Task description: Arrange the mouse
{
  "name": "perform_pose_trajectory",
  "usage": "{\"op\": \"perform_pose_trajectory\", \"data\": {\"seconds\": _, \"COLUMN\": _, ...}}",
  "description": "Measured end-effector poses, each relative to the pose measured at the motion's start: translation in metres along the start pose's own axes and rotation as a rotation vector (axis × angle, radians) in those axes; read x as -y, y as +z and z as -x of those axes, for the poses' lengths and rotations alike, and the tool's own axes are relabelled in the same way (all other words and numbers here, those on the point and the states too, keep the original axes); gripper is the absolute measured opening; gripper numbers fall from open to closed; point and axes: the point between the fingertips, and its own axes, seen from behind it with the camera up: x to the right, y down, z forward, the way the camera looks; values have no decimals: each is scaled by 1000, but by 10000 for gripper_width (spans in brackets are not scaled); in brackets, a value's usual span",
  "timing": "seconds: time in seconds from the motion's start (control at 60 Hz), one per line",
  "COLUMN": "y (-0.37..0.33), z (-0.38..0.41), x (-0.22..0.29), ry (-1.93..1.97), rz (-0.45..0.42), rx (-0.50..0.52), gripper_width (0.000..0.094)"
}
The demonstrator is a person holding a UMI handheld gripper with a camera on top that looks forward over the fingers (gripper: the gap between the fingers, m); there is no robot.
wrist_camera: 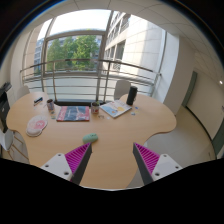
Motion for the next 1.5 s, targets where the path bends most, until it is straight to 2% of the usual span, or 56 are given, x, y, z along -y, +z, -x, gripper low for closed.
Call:
{"op": "perform_pose_trajectory", "data": {"seconds": 0.183, "y": 5, "z": 2, "x": -20, "ry": 28, "rz": 35, "rx": -45, "gripper_width": 849}}
{"op": "perform_pose_trajectory", "data": {"seconds": 0.35, "y": 26, "z": 32, "x": -79, "ry": 77, "rz": 95, "rx": -49, "gripper_width": 847}}
{"op": "perform_pose_trajectory", "data": {"seconds": 0.5, "y": 64, "z": 81, "x": -140, "ry": 106, "rz": 164, "rx": 21, "gripper_width": 850}}
{"op": "perform_pose_trajectory", "data": {"seconds": 0.567, "y": 89, "z": 102, "x": -152, "ry": 116, "rz": 160, "rx": 62, "gripper_width": 852}}
{"op": "perform_pose_trajectory", "data": {"seconds": 0.75, "y": 184, "z": 146, "x": -141, "ry": 124, "rz": 97, "rx": 150, "gripper_width": 850}}
{"op": "perform_pose_trajectory", "data": {"seconds": 0.933, "y": 275, "z": 164, "x": -116, "ry": 89, "rz": 70, "rx": 175, "gripper_width": 847}}
{"op": "perform_pose_trajectory", "data": {"seconds": 1.1, "y": 324, "z": 169, "x": -96, "ry": 76, "rz": 56, "rx": 171, "gripper_width": 853}}
{"op": "perform_pose_trajectory", "data": {"seconds": 1.283, "y": 355, "z": 178, "x": -72, "ry": 57, "rz": 29, "rx": 178, "gripper_width": 781}}
{"op": "perform_pose_trajectory", "data": {"seconds": 1.383, "y": 363, "z": 184, "x": -63, "ry": 44, "rz": 13, "rx": 183, "gripper_width": 673}}
{"op": "perform_pose_trajectory", "data": {"seconds": 1.45, "y": 368, "z": 190, "x": -59, "ry": 39, "rz": 10, "rx": 193, "gripper_width": 510}}
{"op": "perform_pose_trajectory", "data": {"seconds": 1.5, "y": 369, "z": 192, "x": -59, "ry": 24, "rz": 8, "rx": 188, "gripper_width": 498}}
